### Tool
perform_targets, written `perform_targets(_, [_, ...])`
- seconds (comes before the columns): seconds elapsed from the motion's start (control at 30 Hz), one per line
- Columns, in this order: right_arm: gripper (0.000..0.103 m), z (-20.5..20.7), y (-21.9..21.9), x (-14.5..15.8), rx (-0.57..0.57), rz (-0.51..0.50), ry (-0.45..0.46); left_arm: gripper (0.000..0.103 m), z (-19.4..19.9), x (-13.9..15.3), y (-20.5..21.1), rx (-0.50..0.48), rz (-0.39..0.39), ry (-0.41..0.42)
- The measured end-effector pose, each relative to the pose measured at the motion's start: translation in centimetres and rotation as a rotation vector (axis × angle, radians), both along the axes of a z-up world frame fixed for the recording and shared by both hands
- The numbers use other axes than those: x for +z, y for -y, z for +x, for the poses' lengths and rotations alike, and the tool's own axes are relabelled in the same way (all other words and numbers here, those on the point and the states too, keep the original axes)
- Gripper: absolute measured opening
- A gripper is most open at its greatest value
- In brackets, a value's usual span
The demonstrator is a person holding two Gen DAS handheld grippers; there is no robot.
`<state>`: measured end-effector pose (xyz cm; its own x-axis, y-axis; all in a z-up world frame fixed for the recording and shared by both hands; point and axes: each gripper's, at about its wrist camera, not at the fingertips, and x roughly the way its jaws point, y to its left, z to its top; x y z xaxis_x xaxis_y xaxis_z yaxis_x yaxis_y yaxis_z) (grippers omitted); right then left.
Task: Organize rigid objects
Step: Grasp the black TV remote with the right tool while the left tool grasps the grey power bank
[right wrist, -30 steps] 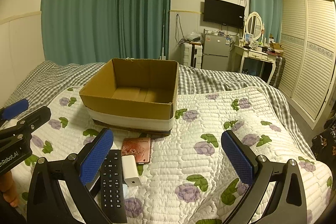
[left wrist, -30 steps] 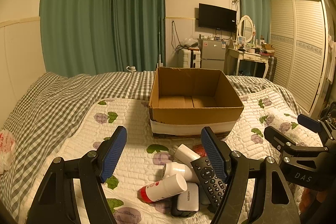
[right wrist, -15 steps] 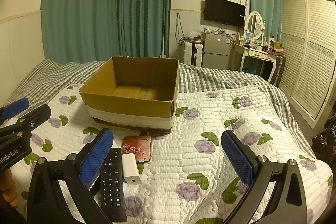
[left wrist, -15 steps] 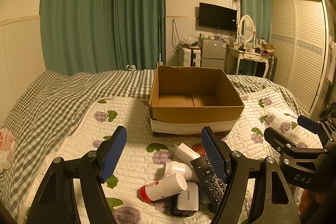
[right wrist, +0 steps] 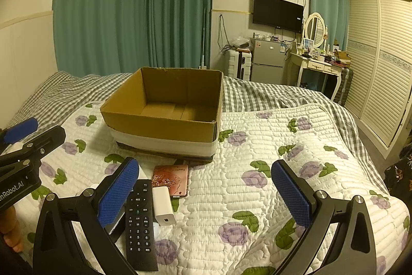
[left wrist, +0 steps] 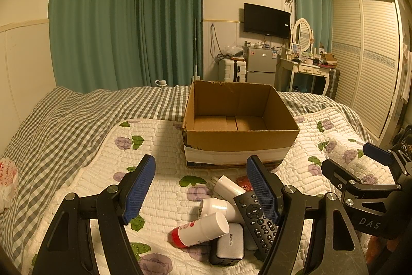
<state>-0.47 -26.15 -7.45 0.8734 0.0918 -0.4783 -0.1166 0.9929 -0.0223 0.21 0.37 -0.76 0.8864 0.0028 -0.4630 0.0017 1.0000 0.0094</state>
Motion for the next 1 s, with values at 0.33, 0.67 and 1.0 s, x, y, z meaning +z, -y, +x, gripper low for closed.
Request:
perform_targets(0.33, [0.103, -0.1, -0.2, 0.0, 0.010, -0.003, -0.002, 0.076, -0.1, 0.2, 0.0, -0.007, -0.013, 0.003])
perform_targets(0.67, [0.103, -0.2, -1.0, -0.7, 0.043, -0.020, -0.037, 0.076, -0.2, -0.7, -0.5, 0.007, -0.027, -0.045])
perform_targets(1.0, [0.073, 1.8, -4.4, -8.2, 0.208, -0.047, -0.327, 0.076, 1.1, -5.6, -1.7, 0.069, -0.022, -0.247])
